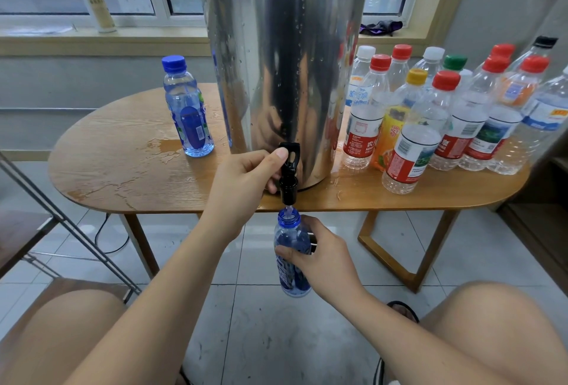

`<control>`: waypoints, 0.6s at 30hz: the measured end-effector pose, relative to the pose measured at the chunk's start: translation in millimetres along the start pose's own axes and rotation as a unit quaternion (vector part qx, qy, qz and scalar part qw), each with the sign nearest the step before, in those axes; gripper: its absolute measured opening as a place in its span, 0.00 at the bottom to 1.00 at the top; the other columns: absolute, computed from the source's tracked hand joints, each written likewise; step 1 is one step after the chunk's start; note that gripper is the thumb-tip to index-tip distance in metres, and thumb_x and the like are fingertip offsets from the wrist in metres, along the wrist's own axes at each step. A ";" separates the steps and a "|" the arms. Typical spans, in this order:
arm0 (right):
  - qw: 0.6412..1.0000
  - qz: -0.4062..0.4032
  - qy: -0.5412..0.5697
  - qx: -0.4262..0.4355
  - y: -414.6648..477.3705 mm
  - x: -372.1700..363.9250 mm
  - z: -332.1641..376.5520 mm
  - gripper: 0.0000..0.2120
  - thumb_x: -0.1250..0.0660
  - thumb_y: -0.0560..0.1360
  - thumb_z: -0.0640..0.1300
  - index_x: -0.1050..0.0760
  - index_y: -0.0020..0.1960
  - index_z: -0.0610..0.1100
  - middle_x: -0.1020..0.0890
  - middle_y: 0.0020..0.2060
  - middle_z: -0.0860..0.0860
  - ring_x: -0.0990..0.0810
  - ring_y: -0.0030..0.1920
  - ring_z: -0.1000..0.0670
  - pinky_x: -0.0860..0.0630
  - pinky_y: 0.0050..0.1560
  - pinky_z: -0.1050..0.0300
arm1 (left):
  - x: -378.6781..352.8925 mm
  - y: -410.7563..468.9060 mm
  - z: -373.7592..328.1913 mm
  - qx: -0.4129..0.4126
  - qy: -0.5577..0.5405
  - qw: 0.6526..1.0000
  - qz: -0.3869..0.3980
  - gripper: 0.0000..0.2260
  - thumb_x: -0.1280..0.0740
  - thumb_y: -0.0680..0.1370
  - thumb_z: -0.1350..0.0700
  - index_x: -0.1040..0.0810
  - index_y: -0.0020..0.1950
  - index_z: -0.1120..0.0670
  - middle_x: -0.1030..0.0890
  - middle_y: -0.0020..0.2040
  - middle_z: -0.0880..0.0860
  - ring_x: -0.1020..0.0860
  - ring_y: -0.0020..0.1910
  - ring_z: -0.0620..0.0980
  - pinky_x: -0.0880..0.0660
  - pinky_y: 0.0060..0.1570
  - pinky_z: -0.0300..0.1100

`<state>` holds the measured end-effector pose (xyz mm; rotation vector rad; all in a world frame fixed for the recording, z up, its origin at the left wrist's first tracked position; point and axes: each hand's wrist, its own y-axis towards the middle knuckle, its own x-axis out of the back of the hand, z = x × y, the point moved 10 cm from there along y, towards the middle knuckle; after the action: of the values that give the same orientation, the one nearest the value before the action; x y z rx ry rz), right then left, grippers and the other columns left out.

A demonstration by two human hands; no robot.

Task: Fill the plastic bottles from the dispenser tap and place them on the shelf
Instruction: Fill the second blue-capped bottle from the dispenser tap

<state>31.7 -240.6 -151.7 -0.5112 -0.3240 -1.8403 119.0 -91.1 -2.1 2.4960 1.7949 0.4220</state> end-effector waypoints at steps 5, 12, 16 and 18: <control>1.000 -0.001 -0.001 -0.002 0.0 1.1 0.6 0.30 0.20 0.73 0.61 0.27 0.72 0.62 0.17 0.65 0.61 0.18 0.64 0.54 0.17 0.64 0.51 | 0.5 0.2 -0.5 -0.001 0.006 1.000 -0.002 0.21 0.31 0.85 0.44 0.17 0.39 0.56 0.19 0.34 0.60 0.24 0.33 0.47 0.27 0.39 0.41; 1.000 0.004 -0.008 -0.009 0.9 -1.0 -1.1 0.32 0.21 0.73 0.62 0.28 0.73 0.61 0.18 0.68 0.60 0.18 0.67 0.51 0.17 0.66 0.45 | -0.2 -0.2 -0.4 0.002 0.002 1.000 0.000 0.21 0.31 0.85 0.44 0.16 0.40 0.57 0.20 0.33 0.57 0.24 0.33 0.46 0.27 0.38 0.41; 1.000 0.001 -0.011 -0.006 1.3 -0.4 -0.5 0.31 0.21 0.73 0.62 0.27 0.73 0.61 0.17 0.67 0.60 0.18 0.65 0.52 0.17 0.65 0.48 | -0.3 -0.5 -1.6 -0.004 0.000 1.000 0.002 0.21 0.31 0.85 0.44 0.17 0.40 0.58 0.19 0.35 0.64 0.24 0.33 0.48 0.28 0.38 0.42; 1.000 0.001 -0.011 -0.008 1.7 -0.5 -1.5 0.31 0.21 0.73 0.62 0.27 0.72 0.61 0.17 0.66 0.60 0.18 0.65 0.52 0.17 0.65 0.48 | -0.1 -0.6 -1.6 -0.006 0.000 1.000 0.001 0.21 0.31 0.85 0.44 0.17 0.40 0.58 0.19 0.36 0.64 0.24 0.33 0.48 0.28 0.38 0.42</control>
<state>33.2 -241.4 -153.4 -0.5424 -0.3243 -1.8370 118.0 -91.2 -0.7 2.4909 1.7840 0.4319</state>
